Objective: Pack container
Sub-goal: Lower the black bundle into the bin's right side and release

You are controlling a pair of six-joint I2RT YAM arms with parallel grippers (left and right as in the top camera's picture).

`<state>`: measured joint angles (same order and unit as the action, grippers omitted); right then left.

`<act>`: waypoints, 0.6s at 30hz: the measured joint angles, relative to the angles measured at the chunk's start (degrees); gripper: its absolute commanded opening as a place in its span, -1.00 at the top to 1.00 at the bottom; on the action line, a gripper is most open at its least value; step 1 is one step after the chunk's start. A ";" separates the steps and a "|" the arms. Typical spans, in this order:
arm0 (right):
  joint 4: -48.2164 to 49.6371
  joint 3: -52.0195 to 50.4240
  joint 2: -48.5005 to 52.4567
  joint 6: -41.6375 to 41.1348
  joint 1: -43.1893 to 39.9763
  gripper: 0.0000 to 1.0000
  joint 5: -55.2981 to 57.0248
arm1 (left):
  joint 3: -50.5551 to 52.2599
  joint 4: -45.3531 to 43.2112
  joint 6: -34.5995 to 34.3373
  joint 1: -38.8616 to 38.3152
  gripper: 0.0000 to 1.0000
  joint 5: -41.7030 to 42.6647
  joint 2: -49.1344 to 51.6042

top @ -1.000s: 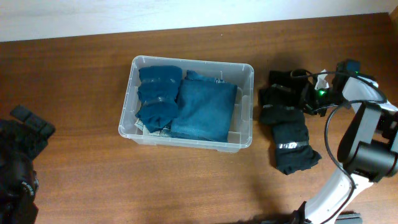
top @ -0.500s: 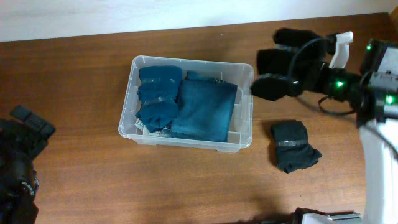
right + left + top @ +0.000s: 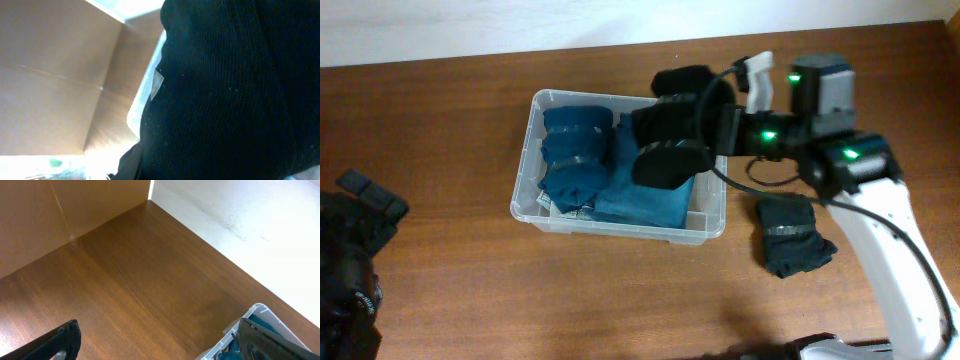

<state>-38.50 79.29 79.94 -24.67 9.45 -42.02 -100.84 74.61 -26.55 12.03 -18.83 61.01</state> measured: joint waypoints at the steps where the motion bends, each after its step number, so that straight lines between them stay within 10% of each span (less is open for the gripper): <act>1: 0.00 0.00 1.29 -0.39 0.92 0.71 0.63 | 0.00 0.00 0.00 0.00 -0.99 0.00 0.00; 10: -1.73 -0.02 10.43 -1.70 6.49 0.63 5.44 | 0.00 0.00 0.00 0.00 -0.99 0.02 0.00; 14: -6.40 -0.02 11.54 -0.50 6.84 -0.01 8.87 | 0.00 0.00 0.00 0.00 -0.99 0.02 0.00; 18: -12.24 0.00 11.52 1.62 6.84 -0.15 14.51 | 0.00 0.00 0.00 0.00 -0.99 0.02 0.00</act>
<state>-50.74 79.29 91.46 -23.05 16.29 -27.51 -100.84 74.61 -26.55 12.03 -18.81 61.01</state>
